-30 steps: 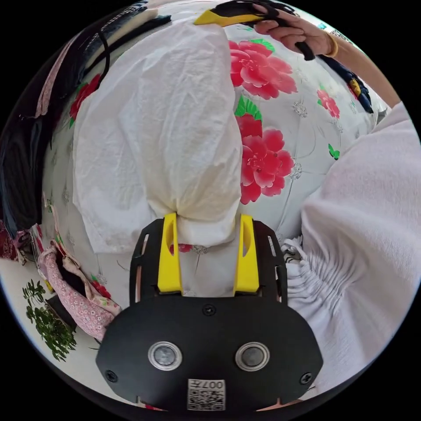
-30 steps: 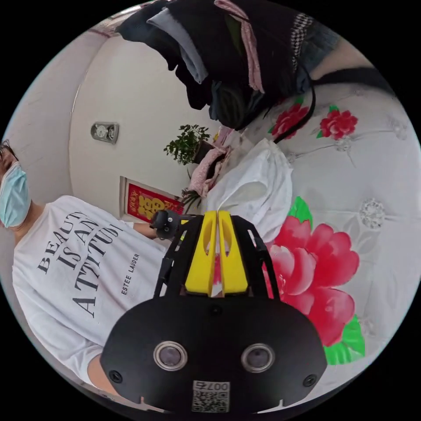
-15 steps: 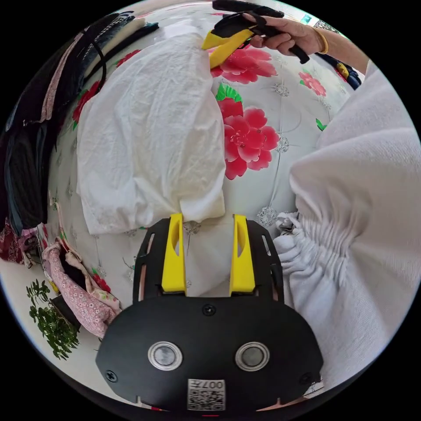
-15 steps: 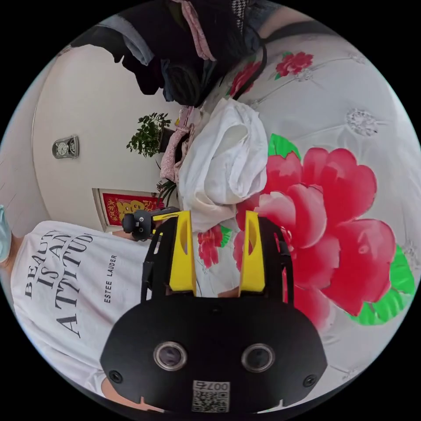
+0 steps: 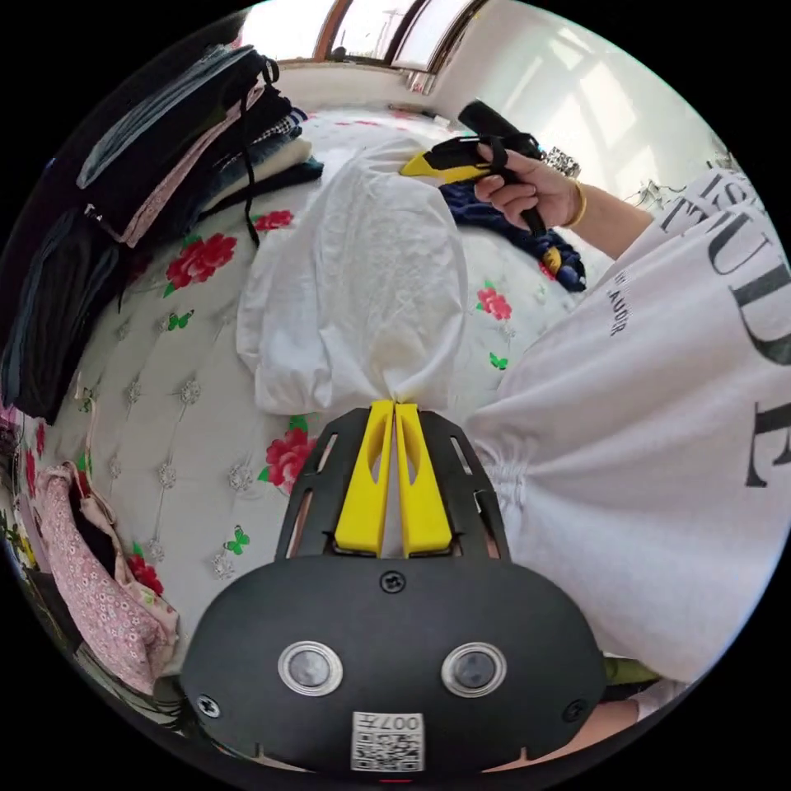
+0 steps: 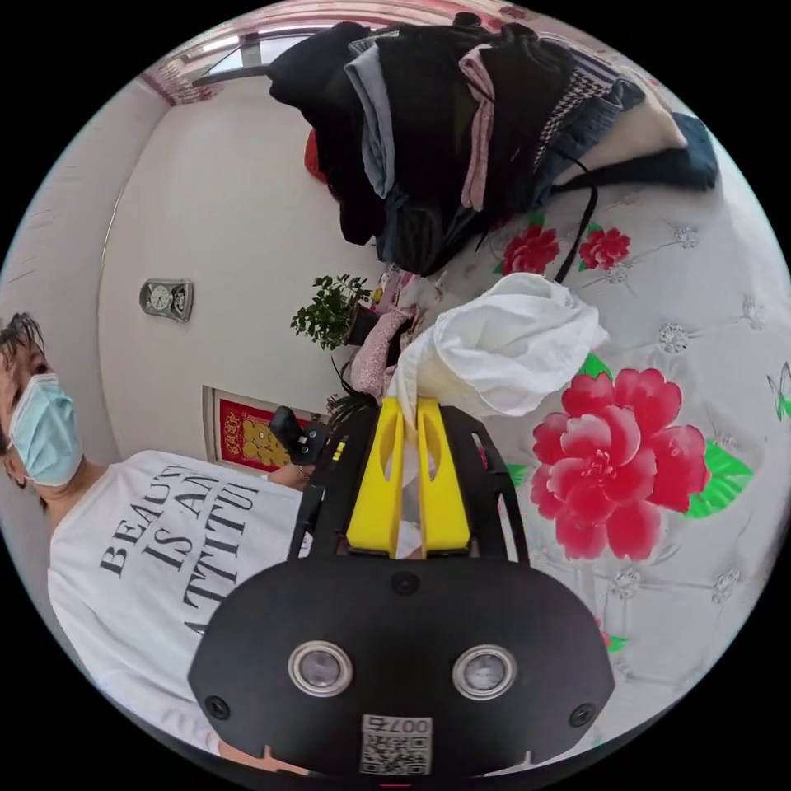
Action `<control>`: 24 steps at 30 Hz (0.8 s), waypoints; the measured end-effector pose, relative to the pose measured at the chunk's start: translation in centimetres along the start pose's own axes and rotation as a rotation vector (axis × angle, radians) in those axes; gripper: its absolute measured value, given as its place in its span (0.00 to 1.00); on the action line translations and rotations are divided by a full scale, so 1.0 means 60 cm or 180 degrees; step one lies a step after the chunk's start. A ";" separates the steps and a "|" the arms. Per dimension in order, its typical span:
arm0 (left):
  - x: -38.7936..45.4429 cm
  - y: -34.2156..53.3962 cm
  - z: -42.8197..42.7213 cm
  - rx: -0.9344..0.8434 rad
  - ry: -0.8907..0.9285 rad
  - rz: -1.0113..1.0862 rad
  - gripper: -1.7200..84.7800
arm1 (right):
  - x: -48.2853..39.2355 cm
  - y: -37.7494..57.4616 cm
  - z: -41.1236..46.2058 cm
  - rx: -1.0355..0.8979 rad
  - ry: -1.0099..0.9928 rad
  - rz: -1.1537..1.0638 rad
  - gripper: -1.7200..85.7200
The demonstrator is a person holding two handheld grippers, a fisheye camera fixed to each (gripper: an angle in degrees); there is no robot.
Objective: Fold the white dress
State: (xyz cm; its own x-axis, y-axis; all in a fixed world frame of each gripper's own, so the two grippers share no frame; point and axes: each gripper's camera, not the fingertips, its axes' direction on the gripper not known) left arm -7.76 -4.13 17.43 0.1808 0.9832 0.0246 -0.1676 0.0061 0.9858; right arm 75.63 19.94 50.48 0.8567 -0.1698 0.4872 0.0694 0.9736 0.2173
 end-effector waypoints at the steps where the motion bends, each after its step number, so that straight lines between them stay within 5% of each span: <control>1: -0.002 -0.002 -0.032 0.0137 0.0159 -0.0012 0.01 | -0.027 0.013 -0.021 0.0120 -0.0094 0.0100 0.02; 6: -0.096 0.020 -0.299 0.1556 0.1538 -0.0283 0.01 | -0.215 0.023 -0.082 0.0321 0.0119 -0.0288 0.02; 9: -0.236 0.050 -0.340 0.2040 0.2069 -0.0942 0.01 | -0.269 -0.018 -0.064 0.0205 0.0370 -0.0512 0.03; 15: -0.466 0.124 -0.328 0.1826 0.1211 -0.2918 0.05 | -0.123 -0.072 0.055 0.0046 0.0985 -0.0205 0.05; 19: -0.479 0.112 -0.363 0.1931 0.0899 -0.3077 0.07 | -0.006 -0.035 0.047 0.0098 0.0985 0.0183 0.04; 24: -0.468 -0.010 -0.328 0.1271 0.0633 -0.2767 0.08 | 0.062 -0.042 0.047 0.0039 0.0839 0.0267 0.04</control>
State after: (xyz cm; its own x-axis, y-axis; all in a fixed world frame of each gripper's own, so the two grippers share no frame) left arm -31.78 -28.14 12.88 -0.0867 0.6782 -0.7298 0.2940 0.7173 0.6316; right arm 77.21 16.44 54.10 0.9627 -0.0414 0.2673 -0.0124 0.9804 0.1964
